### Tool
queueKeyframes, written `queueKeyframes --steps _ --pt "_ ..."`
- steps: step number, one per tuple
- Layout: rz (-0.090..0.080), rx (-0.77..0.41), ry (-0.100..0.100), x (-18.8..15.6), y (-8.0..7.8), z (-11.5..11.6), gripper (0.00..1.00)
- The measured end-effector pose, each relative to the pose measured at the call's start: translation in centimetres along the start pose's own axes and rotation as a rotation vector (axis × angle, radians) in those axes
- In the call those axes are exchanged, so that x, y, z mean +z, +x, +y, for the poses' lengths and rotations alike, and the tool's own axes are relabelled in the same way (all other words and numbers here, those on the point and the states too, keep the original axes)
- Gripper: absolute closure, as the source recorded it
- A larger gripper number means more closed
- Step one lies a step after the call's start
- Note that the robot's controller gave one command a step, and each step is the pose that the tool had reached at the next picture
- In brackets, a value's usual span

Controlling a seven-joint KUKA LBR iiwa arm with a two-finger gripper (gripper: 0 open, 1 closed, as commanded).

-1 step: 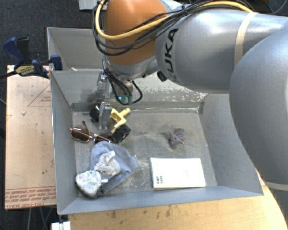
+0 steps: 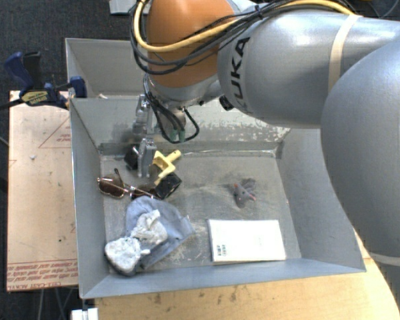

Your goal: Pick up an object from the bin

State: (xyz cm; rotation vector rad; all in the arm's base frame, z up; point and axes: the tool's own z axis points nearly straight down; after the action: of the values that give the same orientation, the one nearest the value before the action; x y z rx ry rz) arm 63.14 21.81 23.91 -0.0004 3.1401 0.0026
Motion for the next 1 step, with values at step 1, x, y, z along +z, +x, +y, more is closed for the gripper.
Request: queueKeyframes --steps 1 --pt "-0.003 -0.098 -0.001 5.47 0.24 -5.08 0.0"
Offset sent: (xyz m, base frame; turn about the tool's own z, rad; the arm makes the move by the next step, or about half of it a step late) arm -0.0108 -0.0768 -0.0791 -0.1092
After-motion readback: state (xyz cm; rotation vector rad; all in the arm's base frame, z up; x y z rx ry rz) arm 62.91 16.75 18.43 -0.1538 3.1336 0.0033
